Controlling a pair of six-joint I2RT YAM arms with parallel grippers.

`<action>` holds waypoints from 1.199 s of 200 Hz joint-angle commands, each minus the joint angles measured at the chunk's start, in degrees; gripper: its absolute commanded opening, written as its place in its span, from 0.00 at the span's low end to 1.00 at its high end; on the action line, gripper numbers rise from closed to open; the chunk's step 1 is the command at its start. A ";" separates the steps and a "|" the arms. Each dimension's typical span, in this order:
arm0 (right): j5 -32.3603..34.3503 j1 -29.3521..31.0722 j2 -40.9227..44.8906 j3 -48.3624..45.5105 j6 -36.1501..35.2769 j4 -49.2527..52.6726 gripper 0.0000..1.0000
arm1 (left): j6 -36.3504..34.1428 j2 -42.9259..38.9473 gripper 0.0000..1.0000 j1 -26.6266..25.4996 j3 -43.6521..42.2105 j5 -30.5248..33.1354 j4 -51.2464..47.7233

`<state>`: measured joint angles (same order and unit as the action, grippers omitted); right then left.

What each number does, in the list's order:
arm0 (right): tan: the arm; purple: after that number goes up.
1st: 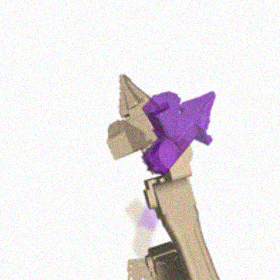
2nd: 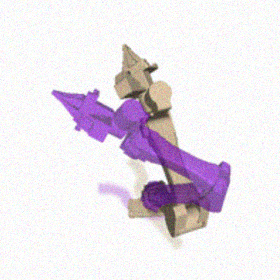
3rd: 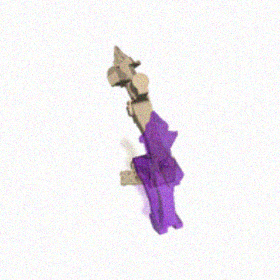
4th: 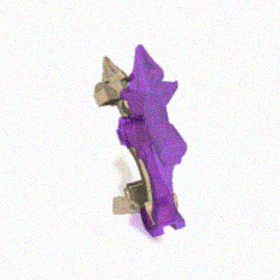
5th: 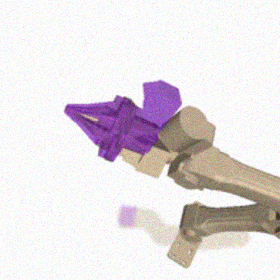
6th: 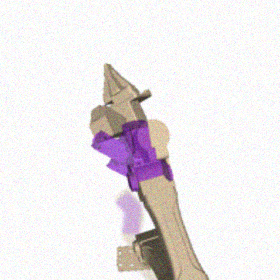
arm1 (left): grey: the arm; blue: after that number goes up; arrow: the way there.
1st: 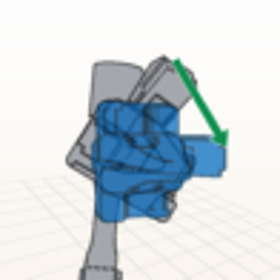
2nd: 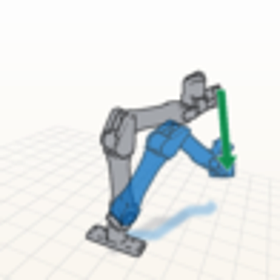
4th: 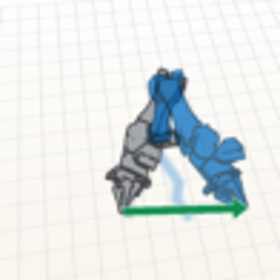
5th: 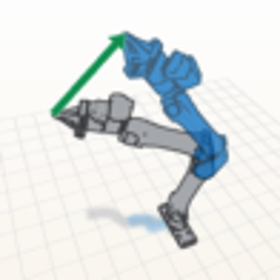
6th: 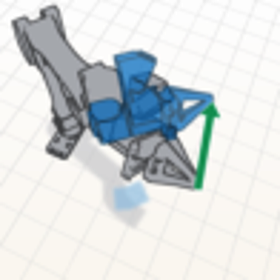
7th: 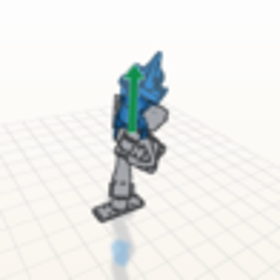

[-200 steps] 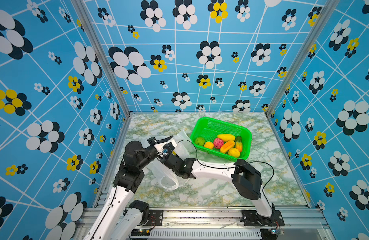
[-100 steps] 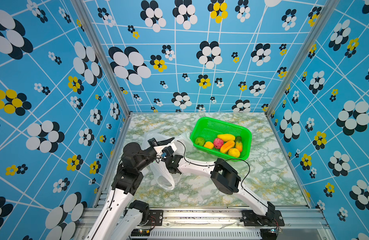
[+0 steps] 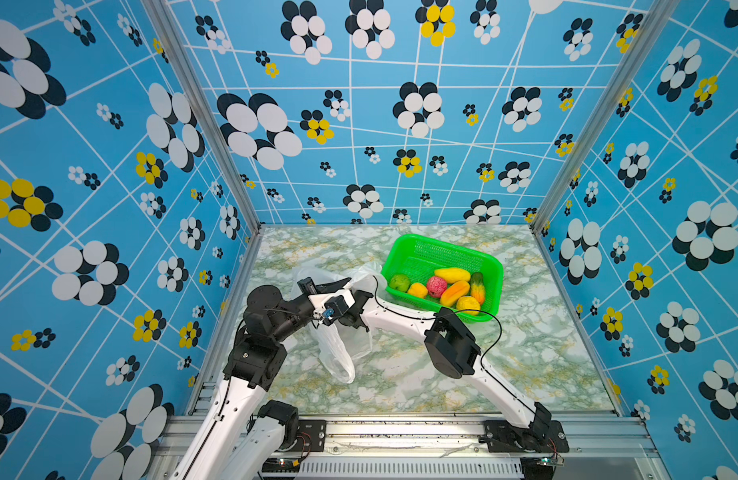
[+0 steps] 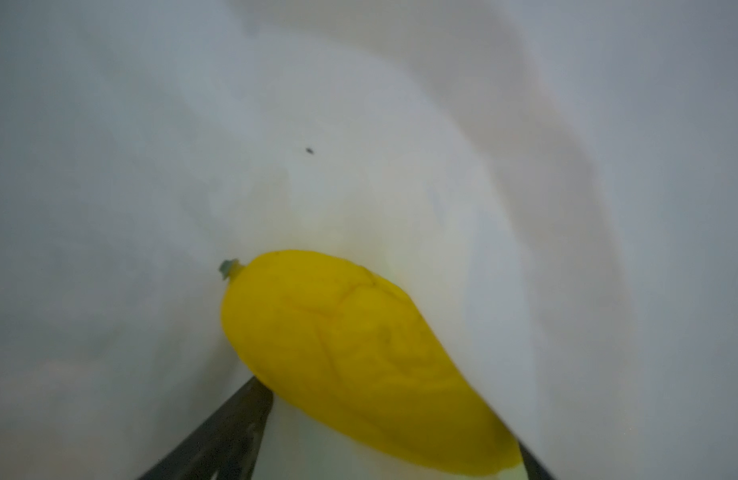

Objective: Untie the knot of the plastic bag and take out the fruit
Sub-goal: 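Lower the right gripper onto the long yellow mango and close it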

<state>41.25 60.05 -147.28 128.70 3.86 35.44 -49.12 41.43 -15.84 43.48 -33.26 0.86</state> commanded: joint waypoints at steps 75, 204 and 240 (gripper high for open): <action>-3.68 -1.56 -1.33 4.84 1.45 6.91 0.41 | -0.36 -0.74 0.00 -0.41 -0.51 -1.95 0.44; -21.57 -0.53 15.11 -11.48 8.65 0.15 0.28 | 2.00 0.92 0.00 -0.28 0.64 3.91 -0.05; -19.06 2.85 21.98 -22.47 8.28 -5.14 0.26 | 5.14 4.15 0.00 1.72 1.93 10.91 -0.23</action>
<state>21.89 60.01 -131.63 112.60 10.85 33.50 -47.44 43.90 -15.49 43.79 -27.64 0.69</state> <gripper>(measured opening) 0.316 0.040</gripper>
